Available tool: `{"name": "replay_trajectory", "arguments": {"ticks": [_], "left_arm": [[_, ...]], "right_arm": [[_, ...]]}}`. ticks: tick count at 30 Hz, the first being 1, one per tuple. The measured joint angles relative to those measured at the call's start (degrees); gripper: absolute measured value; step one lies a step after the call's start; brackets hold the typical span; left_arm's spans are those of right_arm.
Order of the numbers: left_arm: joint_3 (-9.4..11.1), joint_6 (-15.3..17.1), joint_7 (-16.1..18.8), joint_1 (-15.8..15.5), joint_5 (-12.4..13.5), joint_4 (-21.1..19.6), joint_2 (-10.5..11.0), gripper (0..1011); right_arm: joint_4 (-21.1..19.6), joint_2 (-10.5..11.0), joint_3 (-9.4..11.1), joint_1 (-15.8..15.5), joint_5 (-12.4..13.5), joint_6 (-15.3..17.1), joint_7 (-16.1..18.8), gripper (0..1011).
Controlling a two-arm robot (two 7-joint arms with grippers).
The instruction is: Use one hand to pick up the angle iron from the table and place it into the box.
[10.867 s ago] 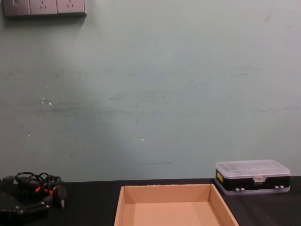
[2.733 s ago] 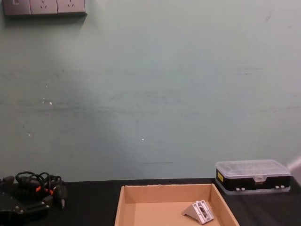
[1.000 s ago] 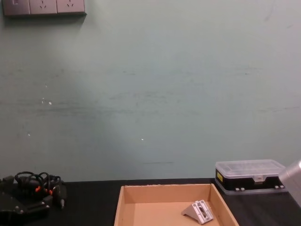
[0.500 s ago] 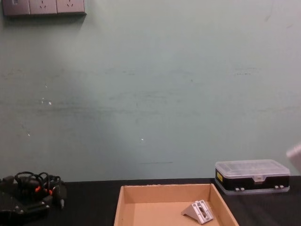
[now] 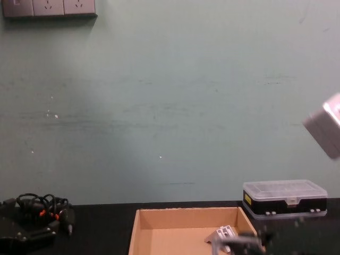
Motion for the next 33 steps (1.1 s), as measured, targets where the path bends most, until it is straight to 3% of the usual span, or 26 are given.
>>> {"name": "replay_trajectory", "arguments": {"ticks": [10, 17, 27, 33], "left_arm": [[0.0, 0.0, 0.0, 0.0, 0.0, 0.0, 0.0, 1011], [0.0, 0.0, 0.0, 0.0, 0.0, 0.0, 0.0, 1011], [0.0, 0.0, 0.0, 0.0, 0.0, 0.0, 0.0, 1011], [0.0, 0.0, 0.0, 0.0, 0.0, 0.0, 0.0, 1011]], "right_arm": [[6.7, -4.4, -1.8, 7.1, -5.2, -0.9, -0.3, 137], [10.4, -6.9, -2.0, 9.4, -5.7, -0.8, -0.1, 137], [19.1, -12.2, 0.5, 13.1, 0.4, 1.9, 1.7, 137], [22.7, -13.9, 0.9, 15.0, 3.3, 2.6, 2.4, 137]]}}
